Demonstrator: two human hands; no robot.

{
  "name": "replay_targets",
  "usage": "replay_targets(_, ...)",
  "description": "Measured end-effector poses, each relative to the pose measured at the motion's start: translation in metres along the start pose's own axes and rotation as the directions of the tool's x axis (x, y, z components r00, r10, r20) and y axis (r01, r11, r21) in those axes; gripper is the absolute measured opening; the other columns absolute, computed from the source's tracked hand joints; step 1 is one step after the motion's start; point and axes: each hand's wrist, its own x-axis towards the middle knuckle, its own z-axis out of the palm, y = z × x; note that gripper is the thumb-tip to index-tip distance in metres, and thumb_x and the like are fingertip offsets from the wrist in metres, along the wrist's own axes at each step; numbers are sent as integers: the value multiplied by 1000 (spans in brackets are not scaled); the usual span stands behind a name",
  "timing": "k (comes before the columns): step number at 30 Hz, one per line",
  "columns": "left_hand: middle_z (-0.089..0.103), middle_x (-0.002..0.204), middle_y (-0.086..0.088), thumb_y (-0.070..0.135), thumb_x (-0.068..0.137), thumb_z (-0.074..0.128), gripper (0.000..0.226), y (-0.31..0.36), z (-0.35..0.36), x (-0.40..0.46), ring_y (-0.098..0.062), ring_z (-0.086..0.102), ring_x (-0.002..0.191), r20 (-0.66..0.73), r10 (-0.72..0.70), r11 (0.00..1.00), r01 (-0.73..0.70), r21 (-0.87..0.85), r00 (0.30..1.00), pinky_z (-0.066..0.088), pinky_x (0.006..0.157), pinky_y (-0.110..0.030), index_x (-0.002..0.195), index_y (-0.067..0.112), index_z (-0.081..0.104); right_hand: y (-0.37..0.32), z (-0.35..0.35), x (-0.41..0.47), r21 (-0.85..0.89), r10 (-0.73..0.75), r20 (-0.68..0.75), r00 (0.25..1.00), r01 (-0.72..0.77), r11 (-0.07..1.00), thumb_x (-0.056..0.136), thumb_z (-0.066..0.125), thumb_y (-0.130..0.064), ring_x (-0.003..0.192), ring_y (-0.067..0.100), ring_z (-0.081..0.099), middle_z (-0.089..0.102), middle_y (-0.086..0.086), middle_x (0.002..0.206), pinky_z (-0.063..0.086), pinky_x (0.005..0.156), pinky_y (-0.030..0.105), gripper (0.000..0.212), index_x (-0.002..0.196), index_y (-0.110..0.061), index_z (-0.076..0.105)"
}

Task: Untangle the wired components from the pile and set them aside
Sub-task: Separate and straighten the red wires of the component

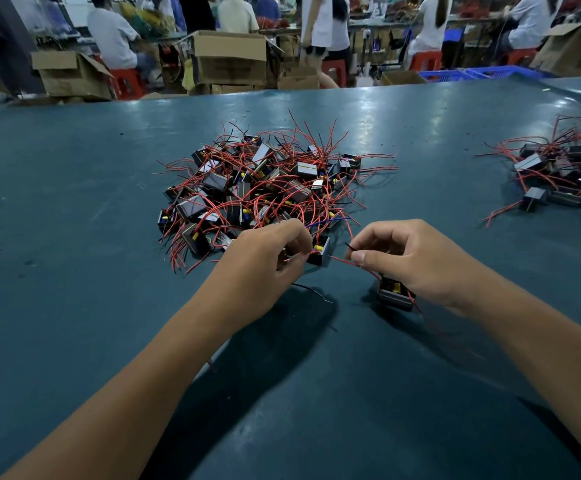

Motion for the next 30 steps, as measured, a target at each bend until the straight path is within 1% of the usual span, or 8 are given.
replay_targets(3, 57, 95, 20, 25, 93, 69, 15, 5, 2, 1, -9, 54, 73, -32, 51, 998, -52, -32, 998, 45, 66, -21, 106, 24, 63, 0, -8, 0, 10, -7, 25, 1000, 6, 1000, 87, 74, -24, 68, 9, 55, 70, 13, 82, 44, 63, 22, 3, 87, -21, 74)
replay_targets(7, 66, 97, 16, 40, 90, 70, 24, 9, 11, 2, 15, 49, 82, 59, 115, 992, -118, 50, 992, 37, 76, -30, 108, 25, 69, 1, -16, -1, 44, -25, 136, 990, 19, 999, 83, 74, -26, 68, 6, 58, 71, 8, 77, 48, 64, 17, 11, 91, -18, 75)
replay_targets(11, 65, 87, 12, 32, 92, 70, 11, 9, 14, 1, -8, 55, 84, 47, 153, 984, -156, 88, 987, 40, 79, -41, 92, 22, 73, 1, -23, -1, 38, -38, 140, 989, 33, 999, 86, 73, -21, 70, 5, 60, 73, -1, 79, 49, 68, 17, 7, 92, -17, 76)
replay_targets(15, 55, 78, 16, 29, 94, 68, 13, 11, 15, 2, 0, 41, 70, 10, 148, 985, -148, 84, 989, 37, 73, -37, 86, 19, 70, -5, -29, -3, 17, -71, 203, 977, 69, 997, 85, 71, -27, 74, 7, 62, 75, 3, 88, 50, 72, 21, 10, 89, -20, 76)
replay_targets(18, 58, 78, 13, 28, 95, 66, 15, 12, 17, 1, -1, 41, 69, -12, 110, 990, -108, 88, 994, 36, 73, -36, 86, 17, 68, -9, -30, -6, -26, -57, 336, 940, 70, 997, 85, 74, -33, 86, 28, 67, 72, 6, 95, 53, 80, 42, 11, 89, -22, 76)
replay_targets(21, 61, 78, 11, 29, 96, 65, 16, 11, 18, 2, -2, 43, 68, -29, 74, 995, -72, 74, 997, 35, 75, -35, 85, 17, 68, -11, -20, -9, -120, -64, 459, 886, 134, 984, 88, 69, -39, 92, 21, 69, 73, -4, 100, 53, 85, 40, 16, 90, -26, 78)
replay_targets(25, 64, 80, 13, 26, 95, 67, 10, 11, 14, 1, -2, 54, 71, 12, 66, 998, -66, 1, 998, 43, 72, -35, 93, 17, 70, -10, -7, -4, -150, -137, 214, 967, 171, 974, 84, 67, -53, 63, 21, 61, 71, -2, 73, 49, 62, 37, 26, 84, -28, 73)
replay_targets(30, 73, 88, 8, 5, 97, 61, 17, -9, -26, 8, -3, 65, 78, -102, -39, 966, 11, -258, 994, 49, 71, -17, 102, 19, 69, -3, -7, -4, -179, -115, 261, 959, 165, 970, 81, 69, -50, 57, 1, 54, 65, -8, 66, 44, 56, 16, 22, 82, -29, 69)
